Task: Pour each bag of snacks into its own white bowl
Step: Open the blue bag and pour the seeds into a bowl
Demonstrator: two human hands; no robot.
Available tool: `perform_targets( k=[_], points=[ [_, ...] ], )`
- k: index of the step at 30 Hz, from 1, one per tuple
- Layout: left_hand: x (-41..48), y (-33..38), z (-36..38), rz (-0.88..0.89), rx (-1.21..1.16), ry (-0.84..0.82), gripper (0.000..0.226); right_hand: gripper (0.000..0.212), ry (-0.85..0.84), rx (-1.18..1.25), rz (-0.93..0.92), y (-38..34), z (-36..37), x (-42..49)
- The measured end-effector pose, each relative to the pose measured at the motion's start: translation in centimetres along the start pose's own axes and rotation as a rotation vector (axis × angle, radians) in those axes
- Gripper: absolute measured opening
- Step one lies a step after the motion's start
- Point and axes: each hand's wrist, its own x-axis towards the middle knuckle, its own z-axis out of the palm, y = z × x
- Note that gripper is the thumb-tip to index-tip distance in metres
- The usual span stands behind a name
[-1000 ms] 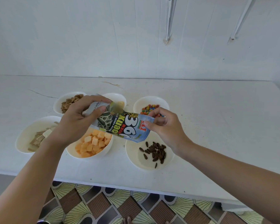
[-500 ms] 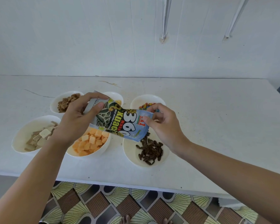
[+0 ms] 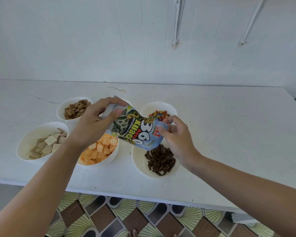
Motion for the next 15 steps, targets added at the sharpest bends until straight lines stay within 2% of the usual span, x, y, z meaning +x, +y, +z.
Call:
perform_targets(
  k=[5, 10, 15],
  points=[
    [0.4, 0.6, 0.2, -0.018, -0.007, 0.005, 0.018, 0.011, 0.025, -0.021, -0.009, -0.5, 0.0, 0.2],
    [0.7, 1.1, -0.2, -0.011, -0.053, 0.091, 0.014, 0.009, 0.048, -0.026, -0.122, -2.9, 0.0, 0.5],
    [1.4, 2.1, -0.7, 0.072, -0.094, 0.157, 0.014, 0.009, 0.062, -0.011, -0.218, -4.9, 0.1, 0.9]
  ],
)
